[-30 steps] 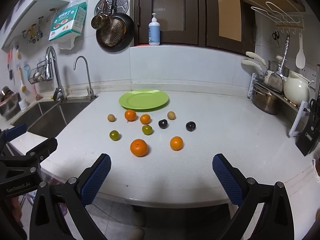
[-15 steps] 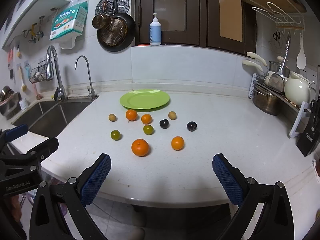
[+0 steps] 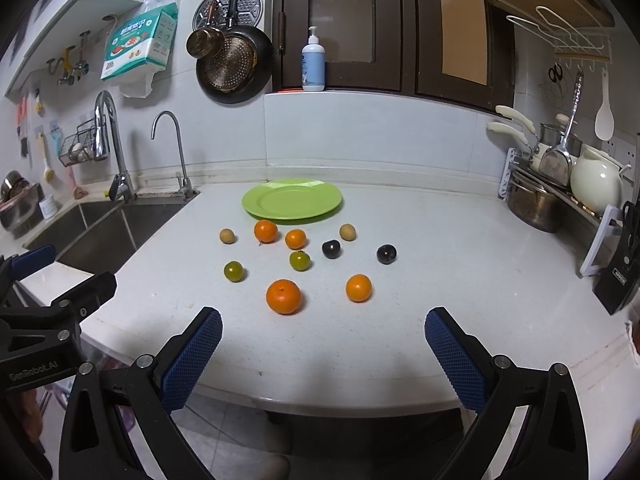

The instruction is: Organize fruits

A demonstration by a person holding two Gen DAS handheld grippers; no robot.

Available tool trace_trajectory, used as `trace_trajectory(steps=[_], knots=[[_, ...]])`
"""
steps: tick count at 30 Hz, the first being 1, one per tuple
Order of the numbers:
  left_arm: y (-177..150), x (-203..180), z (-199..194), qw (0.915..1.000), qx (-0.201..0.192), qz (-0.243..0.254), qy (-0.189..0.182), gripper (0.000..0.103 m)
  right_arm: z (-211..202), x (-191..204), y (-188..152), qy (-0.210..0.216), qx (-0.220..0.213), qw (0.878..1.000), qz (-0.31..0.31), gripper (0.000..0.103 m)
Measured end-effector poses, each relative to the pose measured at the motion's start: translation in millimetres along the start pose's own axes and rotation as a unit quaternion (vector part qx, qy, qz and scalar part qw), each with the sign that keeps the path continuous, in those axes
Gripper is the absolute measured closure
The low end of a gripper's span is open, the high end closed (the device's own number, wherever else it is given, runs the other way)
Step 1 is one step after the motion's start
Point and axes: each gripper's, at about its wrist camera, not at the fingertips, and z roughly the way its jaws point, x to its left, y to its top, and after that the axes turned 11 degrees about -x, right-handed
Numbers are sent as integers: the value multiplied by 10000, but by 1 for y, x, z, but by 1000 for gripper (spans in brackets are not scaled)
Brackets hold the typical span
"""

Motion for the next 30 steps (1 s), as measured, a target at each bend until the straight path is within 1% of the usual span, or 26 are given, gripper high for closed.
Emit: trace_trajectory(steps=[7, 16, 19, 25, 28, 30], knots=[[1, 1, 1, 10000, -41, 21, -3, 0, 1, 1, 0, 13, 15, 10000, 1, 1], [1, 3, 7, 10000, 32, 46, -59, 0, 8, 5, 0, 56, 104, 9999, 15, 1], [1, 3, 14, 9999, 67, 93, -89, 0, 13, 6, -1, 63, 159, 9998, 35, 1], [1, 2, 35, 9992, 107, 262, -267, 0, 26, 9, -3, 63, 257, 9996, 24, 1], [2, 1, 49, 9983, 99, 404, -404, 5, 36, 12, -4, 59, 305, 9995, 3, 1], [3, -1, 58, 9975, 100, 504, -486, 6, 43, 14, -4, 52, 348, 9994, -8, 1]])
